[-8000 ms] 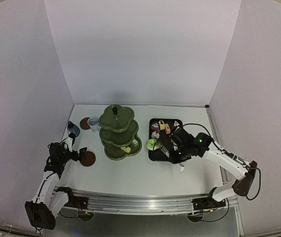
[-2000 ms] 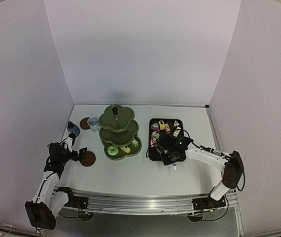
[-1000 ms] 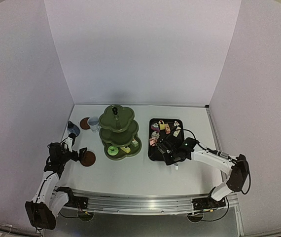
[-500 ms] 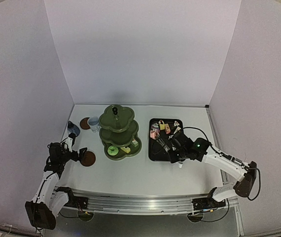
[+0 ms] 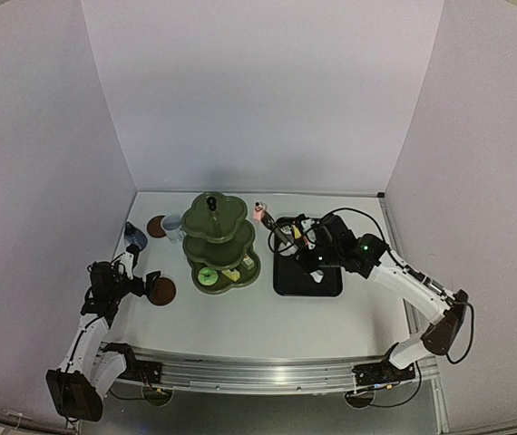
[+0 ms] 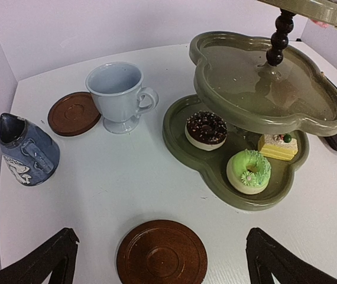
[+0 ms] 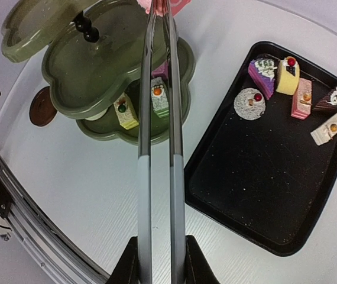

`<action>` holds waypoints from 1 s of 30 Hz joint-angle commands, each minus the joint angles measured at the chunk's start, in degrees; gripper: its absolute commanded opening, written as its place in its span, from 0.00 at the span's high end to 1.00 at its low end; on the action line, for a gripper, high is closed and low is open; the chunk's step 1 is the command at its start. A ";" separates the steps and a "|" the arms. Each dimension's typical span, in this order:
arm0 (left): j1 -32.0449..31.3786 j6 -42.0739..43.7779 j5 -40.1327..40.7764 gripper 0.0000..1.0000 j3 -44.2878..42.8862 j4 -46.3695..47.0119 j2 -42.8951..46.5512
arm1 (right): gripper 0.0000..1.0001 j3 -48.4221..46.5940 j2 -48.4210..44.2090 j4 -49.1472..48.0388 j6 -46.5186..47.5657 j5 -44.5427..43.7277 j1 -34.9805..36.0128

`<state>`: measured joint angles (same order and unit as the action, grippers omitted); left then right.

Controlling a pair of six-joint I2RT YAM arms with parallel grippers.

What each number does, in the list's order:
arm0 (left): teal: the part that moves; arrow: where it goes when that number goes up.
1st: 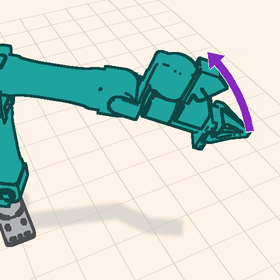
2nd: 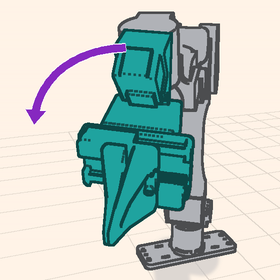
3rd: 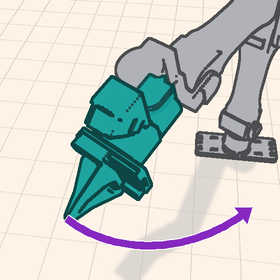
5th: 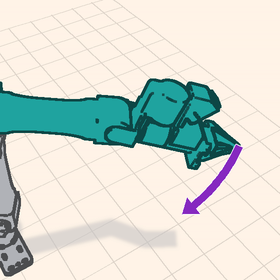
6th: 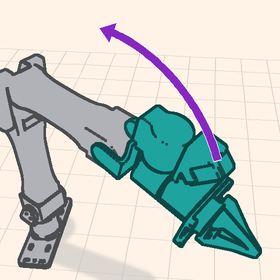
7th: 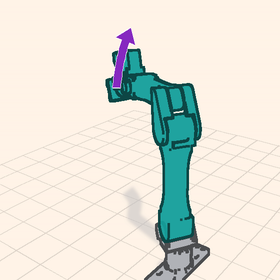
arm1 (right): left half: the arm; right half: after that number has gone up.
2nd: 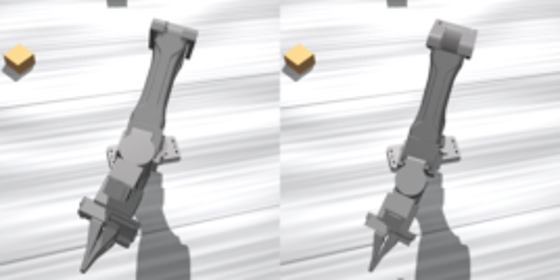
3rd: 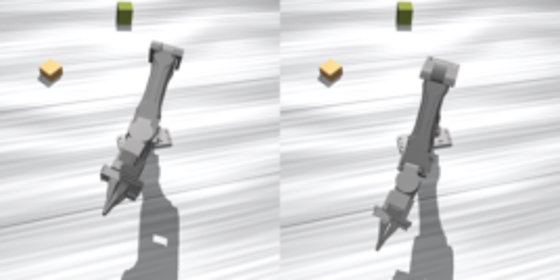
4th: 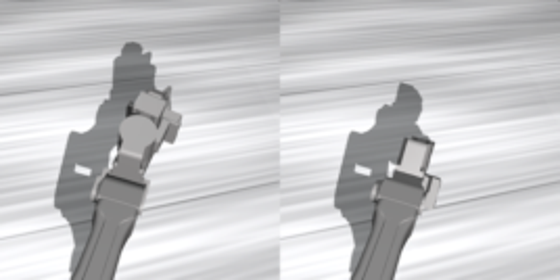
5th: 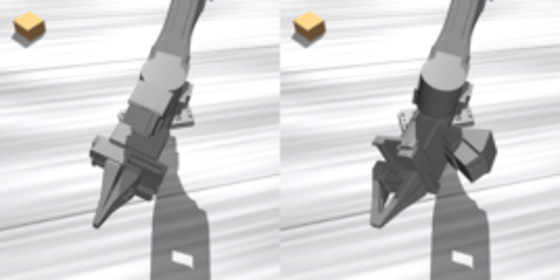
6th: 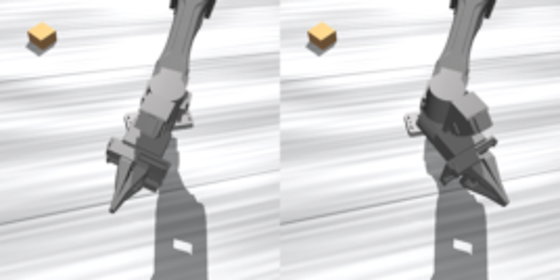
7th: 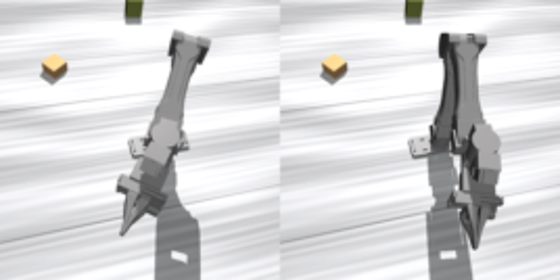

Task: Serve the afternoon tea

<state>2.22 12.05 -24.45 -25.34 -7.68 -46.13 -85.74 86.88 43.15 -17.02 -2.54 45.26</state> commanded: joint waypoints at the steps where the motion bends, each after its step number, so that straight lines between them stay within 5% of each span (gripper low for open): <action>1: 0.24 0.87 -1.65 0.00 -1.67 -1.03 0.49 | 1.00 -3.84 2.35 -3.24 1.93 4.99 -0.57; 9: 0.08 1.73 -13.29 0.00 -3.50 -3.75 1.02 | 1.00 -4.93 5.45 -3.83 2.66 7.06 -0.78; 19: 0.13 -9.40 -10.15 0.00 -6.64 -4.57 1.82 | 1.00 -7.89 10.69 -4.32 3.99 10.99 -0.78; 30: 0.14 -7.97 -9.15 0.00 -5.26 -5.15 2.34 | 1.00 -10.44 14.50 -4.75 6.06 10.58 -0.77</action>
<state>2.20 4.14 -34.28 -29.26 -12.32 -44.38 -92.97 100.14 41.34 -12.79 7.40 44.66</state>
